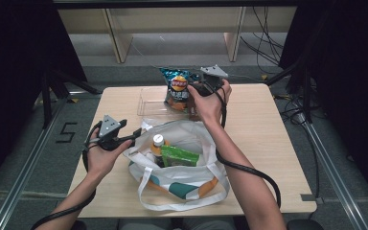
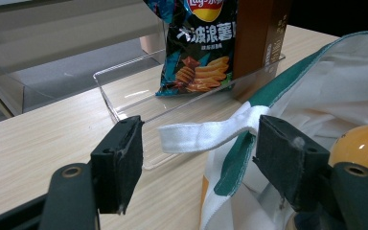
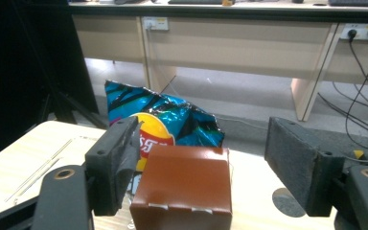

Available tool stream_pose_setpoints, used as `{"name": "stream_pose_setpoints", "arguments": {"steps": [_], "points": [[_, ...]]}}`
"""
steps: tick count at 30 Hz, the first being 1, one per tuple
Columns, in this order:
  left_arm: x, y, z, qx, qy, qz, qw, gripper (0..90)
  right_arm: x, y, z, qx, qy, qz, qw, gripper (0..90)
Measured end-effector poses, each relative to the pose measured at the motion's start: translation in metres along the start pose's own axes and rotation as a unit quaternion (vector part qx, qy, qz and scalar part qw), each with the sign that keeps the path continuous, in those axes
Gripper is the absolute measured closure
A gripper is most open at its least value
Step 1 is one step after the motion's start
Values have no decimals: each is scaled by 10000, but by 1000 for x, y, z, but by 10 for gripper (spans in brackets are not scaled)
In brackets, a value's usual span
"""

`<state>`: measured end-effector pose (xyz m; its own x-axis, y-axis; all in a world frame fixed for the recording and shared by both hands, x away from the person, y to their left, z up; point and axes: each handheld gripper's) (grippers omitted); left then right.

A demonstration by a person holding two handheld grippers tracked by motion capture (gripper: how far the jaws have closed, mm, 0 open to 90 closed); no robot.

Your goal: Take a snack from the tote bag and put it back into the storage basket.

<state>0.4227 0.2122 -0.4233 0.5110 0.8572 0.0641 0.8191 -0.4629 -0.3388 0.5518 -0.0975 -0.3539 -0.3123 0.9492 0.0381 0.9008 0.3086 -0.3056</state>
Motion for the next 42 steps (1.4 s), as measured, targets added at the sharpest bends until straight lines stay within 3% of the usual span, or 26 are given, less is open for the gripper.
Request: {"name": "stream_pose_setpoints", "arguments": {"steps": [2, 5, 6, 7, 8, 9, 14, 18, 19, 27, 34, 42], "points": [[0, -1, 0, 34, 1, -34, 10000, 328, -1, -4, -1, 60, 72, -82, 9999, 295], [0, -1, 0, 23, -16, -34, 10000, 328, -4, -10, -2, 26, -51, -139, 9999, 306], [0, -1, 0, 29, -13, -40, 10000, 328, -4, -12, -3, 30, 75, -170, 9998, 313], [0, -1, 0, 25, -16, -40, 10000, 328, -6, -14, -4, 24, -5, -211, 9998, 320], [0, -1, 0, 22, -18, -41, 10000, 328, -5, -17, -4, 44, 97, -241, 9997, 325], [0, -1, 0, 20, -20, -45, 10000, 328, -6, -19, -5, 22, 12, -265, 9996, 330], [0, -2, 0, 15, -13, -55, 10000, 328, -7, -30, -2, 117, 59, -391, 9991, 381], [0, -2, 0, 34, -4, -69, 10000, 329, -11, -37, 2, 184, -91, -504, 9985, 436], [0, -2, 0, 18, -2, -62, 10000, 329, -10, -39, 3, 240, -24, -546, 9982, 445], [0, -2, 0, -1, -11, -69, 10000, 329, -16, -51, 8, 335, -133, -722, 9967, 523], [0, -2, 0, -27, -5, -46, 10000, 330, -18, -64, 16, 449, -204, -1074, 9930, 588], [-1, -3, 0, 15, 1, -69, 10000, 332, -19, -78, 22, 611, -370, -1564, 9851, 632]]}}
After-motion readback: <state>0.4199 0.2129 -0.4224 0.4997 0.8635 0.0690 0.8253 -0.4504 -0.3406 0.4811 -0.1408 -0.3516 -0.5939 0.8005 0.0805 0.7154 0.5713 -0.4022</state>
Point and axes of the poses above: each handheld gripper's, and its own axes: y roughly forward along the jaws, z roughly out of its underside, x roughly to its left, and after that the axes turned 1 degree about -z, right-handed
